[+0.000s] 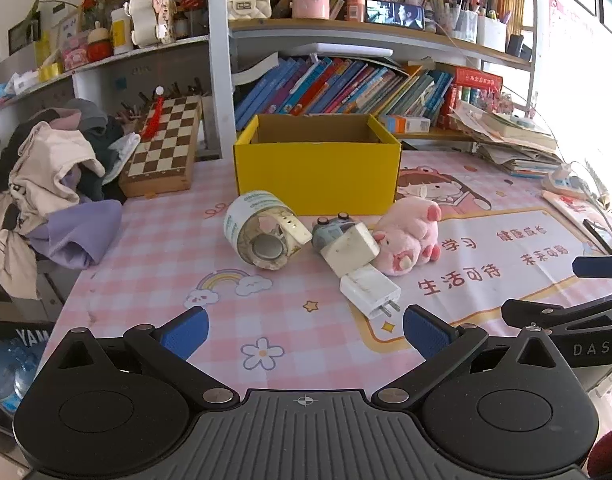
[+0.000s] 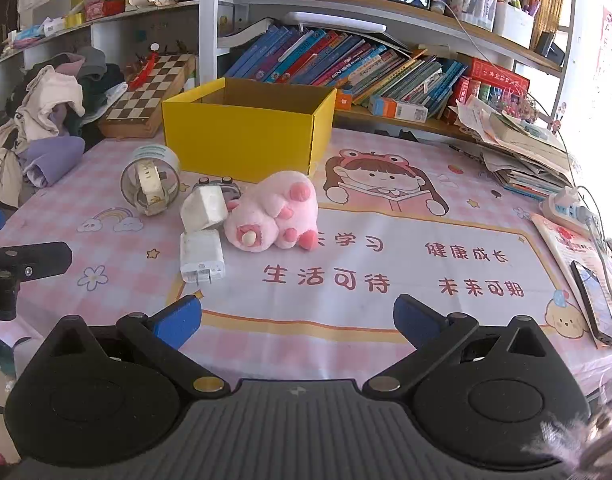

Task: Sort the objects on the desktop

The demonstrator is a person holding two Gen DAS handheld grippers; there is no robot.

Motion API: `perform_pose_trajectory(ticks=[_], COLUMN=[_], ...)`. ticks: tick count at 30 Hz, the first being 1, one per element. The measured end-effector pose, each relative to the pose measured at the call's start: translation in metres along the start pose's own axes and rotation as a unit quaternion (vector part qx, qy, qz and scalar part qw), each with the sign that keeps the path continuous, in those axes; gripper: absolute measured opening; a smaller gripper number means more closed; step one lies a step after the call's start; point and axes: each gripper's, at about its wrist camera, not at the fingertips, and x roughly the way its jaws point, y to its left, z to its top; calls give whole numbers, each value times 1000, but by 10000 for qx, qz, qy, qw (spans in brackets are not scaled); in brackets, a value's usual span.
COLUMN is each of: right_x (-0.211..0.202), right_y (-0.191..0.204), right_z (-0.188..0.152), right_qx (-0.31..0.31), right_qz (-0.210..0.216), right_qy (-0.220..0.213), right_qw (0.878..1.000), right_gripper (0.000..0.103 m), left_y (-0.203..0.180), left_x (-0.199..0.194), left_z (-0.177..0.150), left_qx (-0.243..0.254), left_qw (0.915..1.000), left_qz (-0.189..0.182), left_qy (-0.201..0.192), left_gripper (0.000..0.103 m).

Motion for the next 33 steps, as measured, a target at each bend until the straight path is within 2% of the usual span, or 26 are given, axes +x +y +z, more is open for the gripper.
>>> perform_pose_trajectory(ticks=[11,18,33], right_x=[-2,-1,5], right_y=[-1,-3,-1], right_z=[-2,-3,0], right_qx=[-4,23,-6], right_qz=[6,-14,74], right_qy=[13,51,210], right_qw=[10000,10000,9998], right_gripper=[103,103,103], left_y=[-6,-4,-6], left_x=[-1,0,8], left_z=[-1,1,-2], left_qx=[-2,-8,4], left_qw=[9998,9996,9985], left_qz=[-2,-177,-244], left_qy=[217,230,492], left_gripper=[103,103,103])
